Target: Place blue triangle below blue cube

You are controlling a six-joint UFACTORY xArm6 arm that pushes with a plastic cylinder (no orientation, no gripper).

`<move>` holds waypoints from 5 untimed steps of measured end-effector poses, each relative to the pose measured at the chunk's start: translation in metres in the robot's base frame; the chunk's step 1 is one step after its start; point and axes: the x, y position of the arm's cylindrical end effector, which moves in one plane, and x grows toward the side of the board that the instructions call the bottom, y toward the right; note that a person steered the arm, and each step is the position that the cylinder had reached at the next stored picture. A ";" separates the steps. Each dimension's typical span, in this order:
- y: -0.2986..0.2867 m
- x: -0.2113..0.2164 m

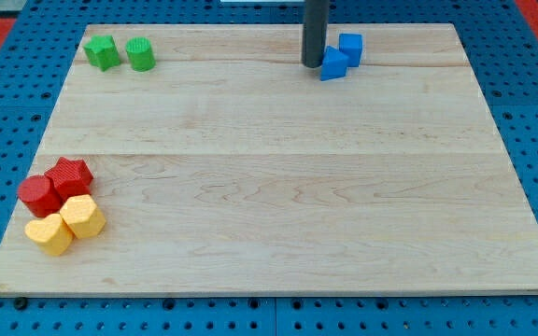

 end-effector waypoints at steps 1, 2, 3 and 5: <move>0.015 0.000; -0.052 -0.007; -0.140 -0.008; -0.265 0.037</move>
